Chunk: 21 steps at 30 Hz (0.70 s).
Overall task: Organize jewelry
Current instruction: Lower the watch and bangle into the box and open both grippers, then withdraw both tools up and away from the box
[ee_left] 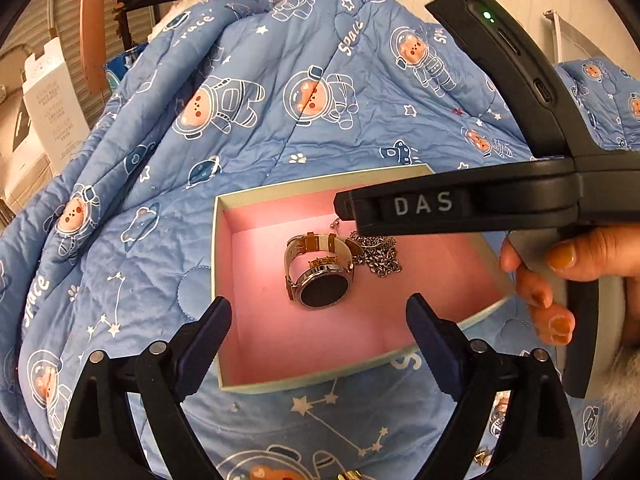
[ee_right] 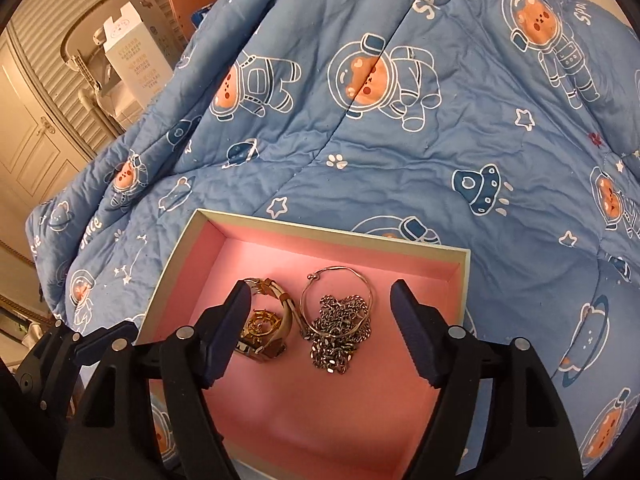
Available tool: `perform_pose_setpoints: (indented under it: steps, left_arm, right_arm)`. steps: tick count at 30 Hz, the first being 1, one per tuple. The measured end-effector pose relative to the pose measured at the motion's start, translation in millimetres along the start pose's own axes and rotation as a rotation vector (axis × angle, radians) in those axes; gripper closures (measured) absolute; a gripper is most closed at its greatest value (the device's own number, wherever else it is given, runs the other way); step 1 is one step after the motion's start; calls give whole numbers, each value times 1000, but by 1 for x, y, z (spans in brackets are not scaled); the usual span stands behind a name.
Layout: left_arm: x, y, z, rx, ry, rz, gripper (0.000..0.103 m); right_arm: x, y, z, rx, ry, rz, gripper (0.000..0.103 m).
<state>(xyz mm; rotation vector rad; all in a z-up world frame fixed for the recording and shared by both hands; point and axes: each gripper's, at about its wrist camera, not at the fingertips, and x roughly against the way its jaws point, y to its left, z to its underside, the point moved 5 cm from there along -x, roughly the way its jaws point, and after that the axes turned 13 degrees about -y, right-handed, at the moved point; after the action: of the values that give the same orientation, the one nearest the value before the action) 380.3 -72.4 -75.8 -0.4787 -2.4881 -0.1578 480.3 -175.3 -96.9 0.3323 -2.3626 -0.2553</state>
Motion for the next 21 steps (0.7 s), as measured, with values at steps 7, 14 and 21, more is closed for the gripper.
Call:
perform_pose_setpoints:
  steps: [7, 14, 21]
  left_arm:
    - [28, 4, 25, 68, -42, -27, 8]
    - [53, 0, 56, 99, -52, -62, 8]
    - [73, -1, 85, 116, -42, -98, 8]
  right_arm:
    - [43, 2, 17, 41, -84, -25, 21]
    - [84, 4, 49, 125, -148, -28, 21]
    - [111, 4, 91, 201, -166, -7, 21]
